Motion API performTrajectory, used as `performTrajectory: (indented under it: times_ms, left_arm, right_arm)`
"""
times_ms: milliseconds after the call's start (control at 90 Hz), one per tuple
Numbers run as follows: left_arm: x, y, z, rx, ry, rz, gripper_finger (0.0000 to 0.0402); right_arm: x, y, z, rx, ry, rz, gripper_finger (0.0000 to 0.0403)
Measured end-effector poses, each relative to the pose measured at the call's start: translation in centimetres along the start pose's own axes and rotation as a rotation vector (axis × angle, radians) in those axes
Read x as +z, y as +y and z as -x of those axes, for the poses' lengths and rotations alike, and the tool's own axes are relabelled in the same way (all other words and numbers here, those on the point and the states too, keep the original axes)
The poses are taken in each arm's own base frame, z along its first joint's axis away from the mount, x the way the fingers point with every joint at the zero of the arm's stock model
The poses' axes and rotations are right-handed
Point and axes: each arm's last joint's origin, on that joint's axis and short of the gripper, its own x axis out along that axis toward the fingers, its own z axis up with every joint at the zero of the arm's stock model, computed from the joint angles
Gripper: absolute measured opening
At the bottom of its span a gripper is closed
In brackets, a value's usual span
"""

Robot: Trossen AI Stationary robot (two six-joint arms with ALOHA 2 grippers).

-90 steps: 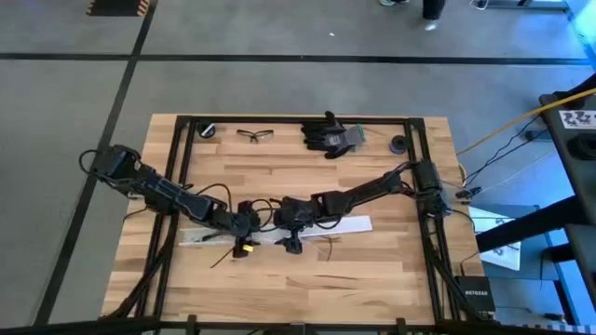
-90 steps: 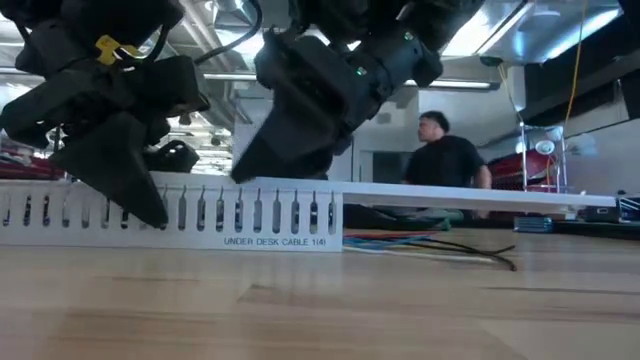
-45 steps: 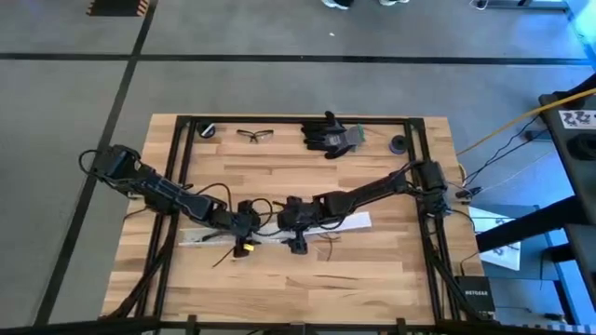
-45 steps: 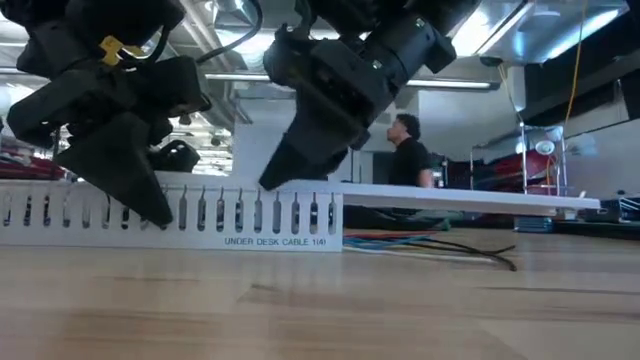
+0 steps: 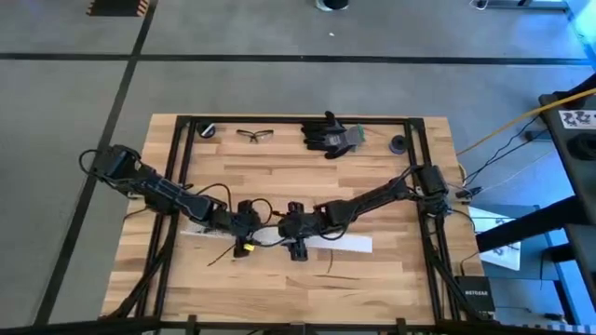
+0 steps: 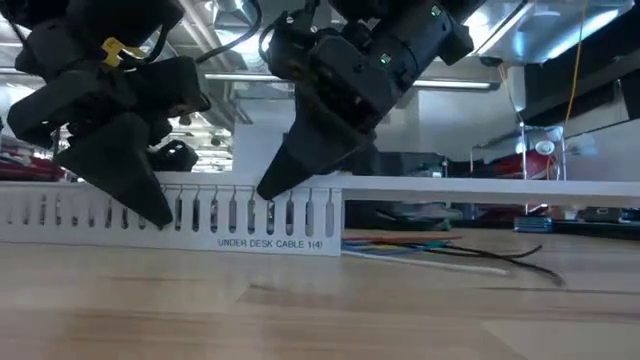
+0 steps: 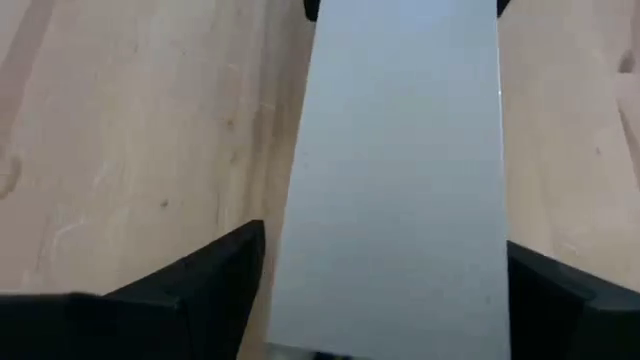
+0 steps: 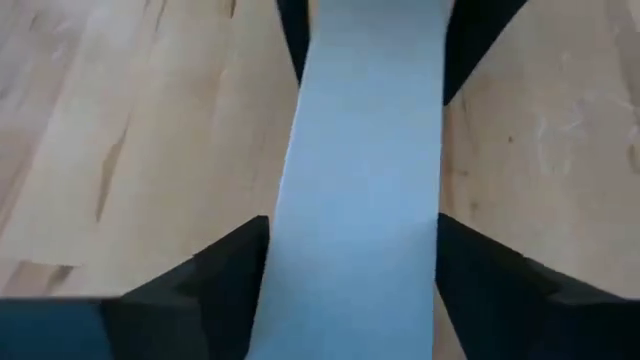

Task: Ziptie cables
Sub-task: Close the white cable duct

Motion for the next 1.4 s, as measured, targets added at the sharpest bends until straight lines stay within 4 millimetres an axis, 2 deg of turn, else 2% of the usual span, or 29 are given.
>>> performTrajectory:
  times_ms: [478, 989, 1233, 1400]
  left_arm:
    - [0.2, -0.2, 0.0, -0.006, -0.029, 0.021, 0.0269]
    - [0.6, -1.9, 0.4, -0.050, -0.068, 0.048, 0.0269]
    - [2.4, -1.9, 2.1, -0.073, -0.151, 0.056, 0.0269]
    - [2.3, -1.5, 2.3, -0.043, -0.138, 0.043, 0.0269]
  right_arm:
    - [-0.9, -0.1, -1.5, -0.019, 0.027, 0.000, 0.0228]
    - [-1.1, 0.0, -1.7, -0.004, 0.035, 0.007, 0.0227]
    - [-1.1, 0.0, -1.7, -0.010, 0.034, 0.006, 0.0227]
    - [-1.1, 0.0, -1.7, -0.011, 0.034, 0.006, 0.0227]
